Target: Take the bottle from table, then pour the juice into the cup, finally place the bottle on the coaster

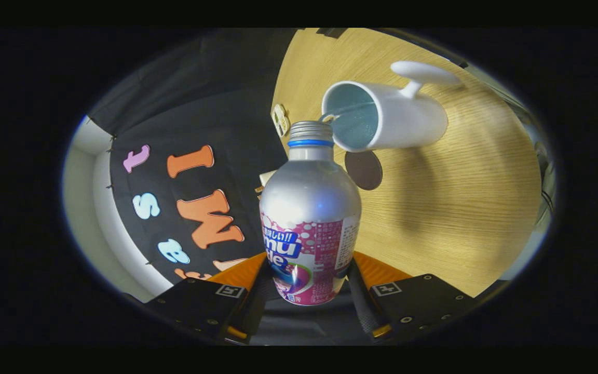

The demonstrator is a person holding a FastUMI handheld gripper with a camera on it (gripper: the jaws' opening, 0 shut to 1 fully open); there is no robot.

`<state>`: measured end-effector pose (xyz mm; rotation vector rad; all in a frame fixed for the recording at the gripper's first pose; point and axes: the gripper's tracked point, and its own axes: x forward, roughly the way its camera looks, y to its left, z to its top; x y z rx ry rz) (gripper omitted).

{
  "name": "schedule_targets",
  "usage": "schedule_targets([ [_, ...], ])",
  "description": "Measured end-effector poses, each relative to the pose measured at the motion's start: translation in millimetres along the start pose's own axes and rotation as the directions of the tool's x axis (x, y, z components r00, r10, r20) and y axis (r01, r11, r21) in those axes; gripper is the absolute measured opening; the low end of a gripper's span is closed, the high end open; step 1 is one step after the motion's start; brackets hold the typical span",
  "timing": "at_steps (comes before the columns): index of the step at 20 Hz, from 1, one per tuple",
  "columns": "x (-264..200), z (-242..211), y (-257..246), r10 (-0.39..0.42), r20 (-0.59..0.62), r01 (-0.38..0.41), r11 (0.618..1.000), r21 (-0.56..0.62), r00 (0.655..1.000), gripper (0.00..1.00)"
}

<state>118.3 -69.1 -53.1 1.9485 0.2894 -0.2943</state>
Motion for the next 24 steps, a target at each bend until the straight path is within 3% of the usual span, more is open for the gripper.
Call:
schedule_targets([
  [24, -13.7, 0.0, 12.1, -0.010, -0.020, 0.012, 0.997, 0.075, 1.000, 0.74],
])
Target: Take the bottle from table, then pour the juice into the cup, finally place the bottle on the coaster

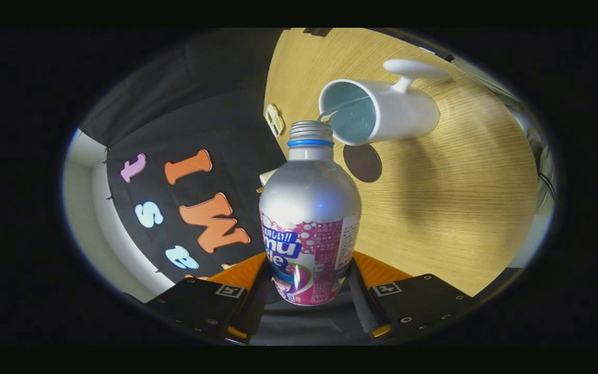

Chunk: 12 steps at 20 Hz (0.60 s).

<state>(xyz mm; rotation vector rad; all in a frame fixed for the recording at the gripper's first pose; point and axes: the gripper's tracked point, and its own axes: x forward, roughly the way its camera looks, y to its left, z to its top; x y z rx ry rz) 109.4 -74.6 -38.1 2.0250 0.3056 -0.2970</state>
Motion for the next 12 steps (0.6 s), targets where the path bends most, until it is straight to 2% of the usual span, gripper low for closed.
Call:
schedule_targets([
  [12, -2.3, 0.5, 7.4, -0.007, -0.002, 0.007, 0.999, 0.040, 1.000, 0.74],
])
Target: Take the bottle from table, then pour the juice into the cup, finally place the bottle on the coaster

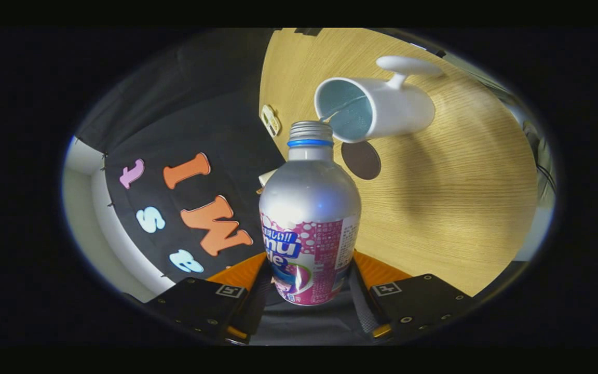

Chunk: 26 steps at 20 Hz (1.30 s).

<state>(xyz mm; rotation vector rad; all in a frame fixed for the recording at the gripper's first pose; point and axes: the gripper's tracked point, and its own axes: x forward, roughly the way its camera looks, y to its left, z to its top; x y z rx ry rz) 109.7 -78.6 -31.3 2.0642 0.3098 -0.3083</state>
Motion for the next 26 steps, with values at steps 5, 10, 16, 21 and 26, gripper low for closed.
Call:
schedule_targets([
  [5, -0.5, 5.0, 0.9, -0.007, 0.007, 0.007, 1.000, 0.016, 1.000, 0.74],
  [10, -3.9, 9.8, 3.8, -0.007, 0.002, 0.007, 0.999, 0.036, 1.000, 0.74],
  [16, -1.6, 13.6, 9.5, -0.013, 0.011, 0.012, 0.998, 0.056, 1.000, 0.74],
  [21, 2.6, 16.1, 10.9, -0.011, 0.012, 0.010, 0.998, 0.065, 1.000, 0.73],
  [26, 1.6, 16.4, 11.5, -0.018, 0.008, 0.017, 0.996, 0.085, 1.000, 0.73],
])
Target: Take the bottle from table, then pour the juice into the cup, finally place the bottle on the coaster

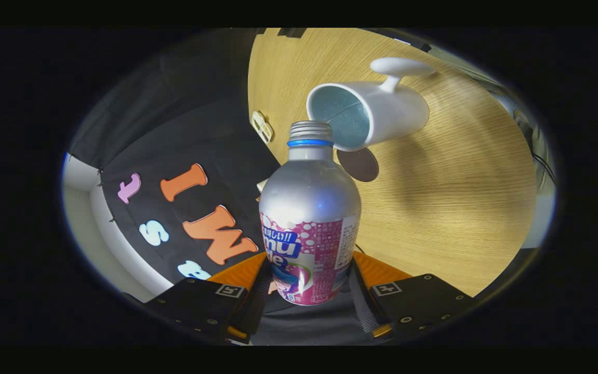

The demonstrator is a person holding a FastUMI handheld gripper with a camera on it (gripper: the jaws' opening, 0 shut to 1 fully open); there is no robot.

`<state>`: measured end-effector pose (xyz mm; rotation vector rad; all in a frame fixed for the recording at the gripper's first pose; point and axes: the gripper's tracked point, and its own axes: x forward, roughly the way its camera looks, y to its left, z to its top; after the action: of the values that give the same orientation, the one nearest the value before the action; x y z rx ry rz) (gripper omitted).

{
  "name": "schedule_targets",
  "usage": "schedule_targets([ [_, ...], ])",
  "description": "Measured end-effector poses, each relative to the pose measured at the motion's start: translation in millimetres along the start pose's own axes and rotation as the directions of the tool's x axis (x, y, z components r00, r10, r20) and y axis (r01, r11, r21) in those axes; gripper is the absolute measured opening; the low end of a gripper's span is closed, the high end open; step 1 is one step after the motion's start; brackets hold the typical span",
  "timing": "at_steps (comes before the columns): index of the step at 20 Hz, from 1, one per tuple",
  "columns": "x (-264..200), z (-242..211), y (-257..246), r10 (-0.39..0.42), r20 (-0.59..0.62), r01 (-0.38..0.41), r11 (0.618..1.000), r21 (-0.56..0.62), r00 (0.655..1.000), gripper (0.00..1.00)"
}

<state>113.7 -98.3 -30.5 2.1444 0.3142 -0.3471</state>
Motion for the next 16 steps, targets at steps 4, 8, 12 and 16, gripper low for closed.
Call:
schedule_targets([
  [4, -2.9, 0.7, 2.8, 0.002, 0.002, -0.002, 1.000, 0.021, 1.000, 0.74],
  [8, -4.6, -0.7, 5.3, 0.004, -0.004, -0.004, 1.000, 0.030, 1.000, 0.74],
  [12, -1.9, 0.5, 6.5, 0.005, -0.009, -0.004, 0.999, 0.043, 1.000, 0.74],
  [16, 0.0, 0.3, 10.9, 0.004, -0.016, -0.003, 0.998, 0.066, 1.000, 0.74],
])
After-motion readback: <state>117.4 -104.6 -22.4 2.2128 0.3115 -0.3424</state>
